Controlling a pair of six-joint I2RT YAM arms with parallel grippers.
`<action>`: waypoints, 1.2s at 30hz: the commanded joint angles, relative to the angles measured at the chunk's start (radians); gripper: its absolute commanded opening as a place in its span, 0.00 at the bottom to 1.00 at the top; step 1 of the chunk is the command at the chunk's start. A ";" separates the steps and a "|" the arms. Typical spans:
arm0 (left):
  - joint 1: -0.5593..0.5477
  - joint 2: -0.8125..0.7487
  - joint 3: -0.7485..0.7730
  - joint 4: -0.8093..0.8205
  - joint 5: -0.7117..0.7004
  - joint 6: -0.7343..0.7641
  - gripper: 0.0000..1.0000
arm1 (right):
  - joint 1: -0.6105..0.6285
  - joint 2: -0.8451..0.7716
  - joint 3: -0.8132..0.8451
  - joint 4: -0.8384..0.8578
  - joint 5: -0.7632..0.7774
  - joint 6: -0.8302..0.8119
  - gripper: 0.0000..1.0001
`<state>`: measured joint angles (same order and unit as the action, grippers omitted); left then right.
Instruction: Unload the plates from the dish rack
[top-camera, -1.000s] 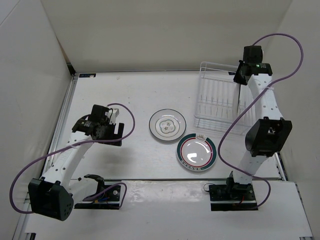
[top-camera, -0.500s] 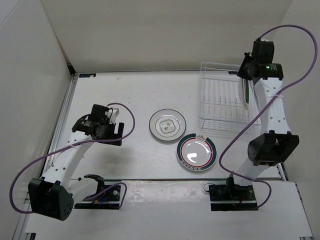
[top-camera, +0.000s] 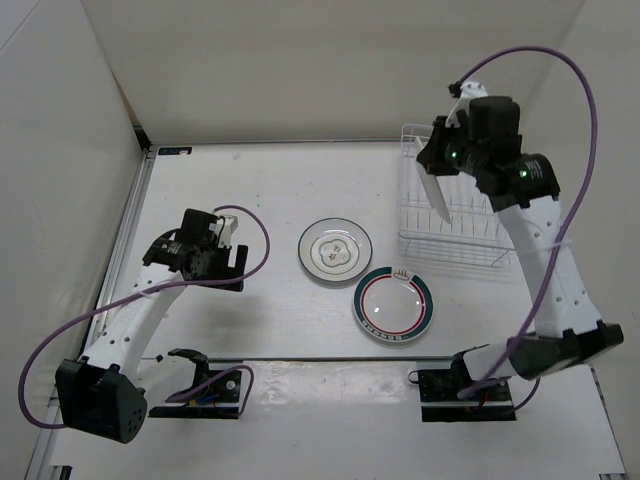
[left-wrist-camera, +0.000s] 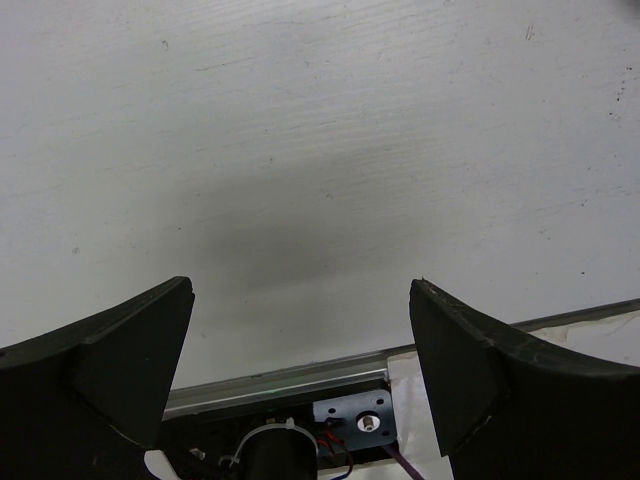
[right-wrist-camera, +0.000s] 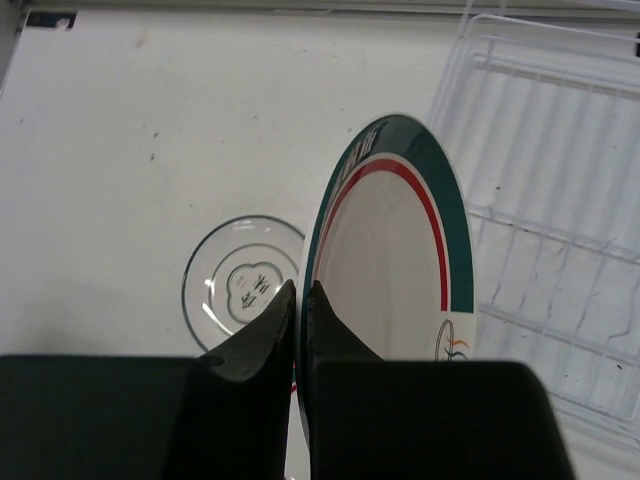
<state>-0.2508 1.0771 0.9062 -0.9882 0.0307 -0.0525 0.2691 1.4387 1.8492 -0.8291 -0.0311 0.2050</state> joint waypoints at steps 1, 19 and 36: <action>0.001 -0.037 0.026 0.003 0.003 -0.003 1.00 | 0.140 -0.130 -0.094 0.034 0.063 -0.019 0.00; 0.001 -0.052 0.022 0.003 0.011 -0.004 1.00 | 0.802 -0.050 -0.525 -0.010 0.904 0.028 0.00; 0.004 -0.045 0.023 0.000 0.023 -0.004 1.00 | 0.973 0.096 -0.673 -0.088 1.039 0.290 0.00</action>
<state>-0.2508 1.0492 0.9062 -0.9878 0.0383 -0.0528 1.2049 1.4567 1.1503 -0.8799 0.9680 0.3584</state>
